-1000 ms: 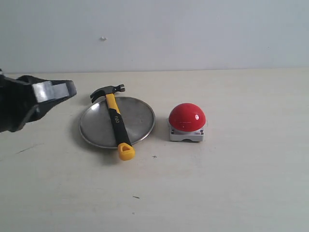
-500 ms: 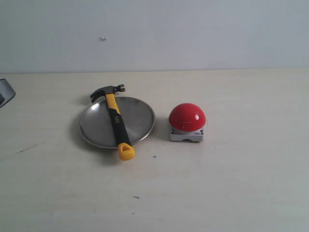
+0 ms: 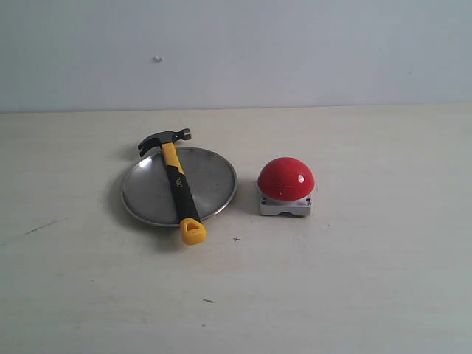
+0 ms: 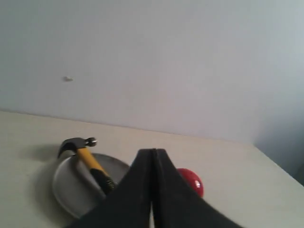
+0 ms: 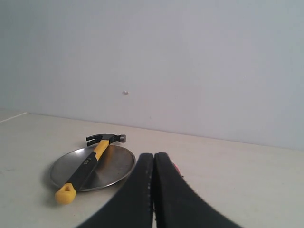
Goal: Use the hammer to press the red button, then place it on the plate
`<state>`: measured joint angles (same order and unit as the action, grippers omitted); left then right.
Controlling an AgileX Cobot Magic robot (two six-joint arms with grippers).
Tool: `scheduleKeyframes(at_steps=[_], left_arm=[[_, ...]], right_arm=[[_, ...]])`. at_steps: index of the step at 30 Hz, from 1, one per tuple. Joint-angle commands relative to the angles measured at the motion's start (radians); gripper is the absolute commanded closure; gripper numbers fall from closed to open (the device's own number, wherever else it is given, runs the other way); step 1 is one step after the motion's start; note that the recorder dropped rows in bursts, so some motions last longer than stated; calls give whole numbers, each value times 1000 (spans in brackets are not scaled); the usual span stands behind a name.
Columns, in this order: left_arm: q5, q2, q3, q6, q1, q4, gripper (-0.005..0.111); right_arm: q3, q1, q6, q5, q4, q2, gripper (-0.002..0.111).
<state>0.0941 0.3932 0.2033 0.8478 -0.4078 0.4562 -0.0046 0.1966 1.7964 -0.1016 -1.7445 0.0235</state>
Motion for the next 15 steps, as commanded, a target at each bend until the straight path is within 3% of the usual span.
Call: scheduleKeyframes(at_steps=[1, 8, 15], left_arm=[[-26, -102, -75, -4, 95, 7, 107], [-26, -261, -203, -4, 242, 7, 107], [-38, -295, -203, -4, 269, 7, 107]], right_arm=[[5, 1, -6, -2, 0, 5, 108], [5, 1, -6, -2, 0, 5, 108], [5, 1, -6, -2, 0, 5, 108]])
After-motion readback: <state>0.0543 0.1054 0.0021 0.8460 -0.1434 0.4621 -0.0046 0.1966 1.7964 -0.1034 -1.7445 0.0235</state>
